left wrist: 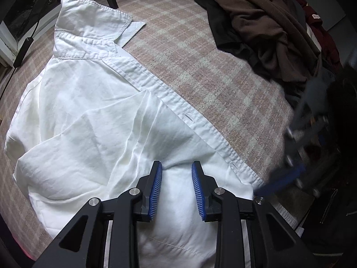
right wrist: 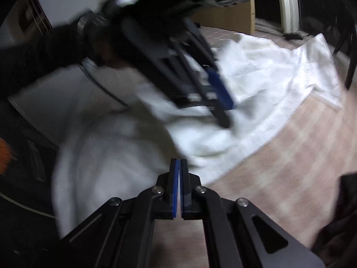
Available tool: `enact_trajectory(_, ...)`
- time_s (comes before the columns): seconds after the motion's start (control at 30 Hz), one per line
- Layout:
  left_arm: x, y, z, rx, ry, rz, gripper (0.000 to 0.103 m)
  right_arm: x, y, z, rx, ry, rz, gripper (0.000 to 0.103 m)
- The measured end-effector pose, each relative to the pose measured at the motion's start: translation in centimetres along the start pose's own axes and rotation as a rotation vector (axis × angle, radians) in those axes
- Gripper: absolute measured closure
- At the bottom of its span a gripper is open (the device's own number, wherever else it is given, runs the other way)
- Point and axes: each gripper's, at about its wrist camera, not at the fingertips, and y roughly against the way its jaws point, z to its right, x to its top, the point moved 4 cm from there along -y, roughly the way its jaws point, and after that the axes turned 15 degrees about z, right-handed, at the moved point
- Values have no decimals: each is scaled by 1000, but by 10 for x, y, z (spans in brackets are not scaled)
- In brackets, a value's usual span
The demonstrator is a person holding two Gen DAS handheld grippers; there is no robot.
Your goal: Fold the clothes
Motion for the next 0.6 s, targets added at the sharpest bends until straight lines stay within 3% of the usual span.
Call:
enact_trajectory(0.1, 1, 5, 3, 17, -2, 12, 76, -8, -1, 0, -26, -55, -41, 101)
enact_trajectory(0.23, -7, 39, 0, 35, 21, 100, 74, 0, 15, 18, -82, -156, 25, 96)
enact_trajectory(0.33, -26, 64, 8, 30, 49, 181, 68, 9, 6, 25, -117, -169, 51, 87)
enact_trajectory(0.37, -33, 71, 8, 35, 66, 196, 68, 12, 2, 27, -129, -174, 60, 80)
enact_trajectory(0.5, -62, 81, 2, 58, 156, 214, 68, 11, -1, 47, -156, -305, 101, 79)
enact_trajectory(0.6, -66, 85, 3, 75, 171, 231, 68, 14, 4, 66, -159, -403, 146, 79)
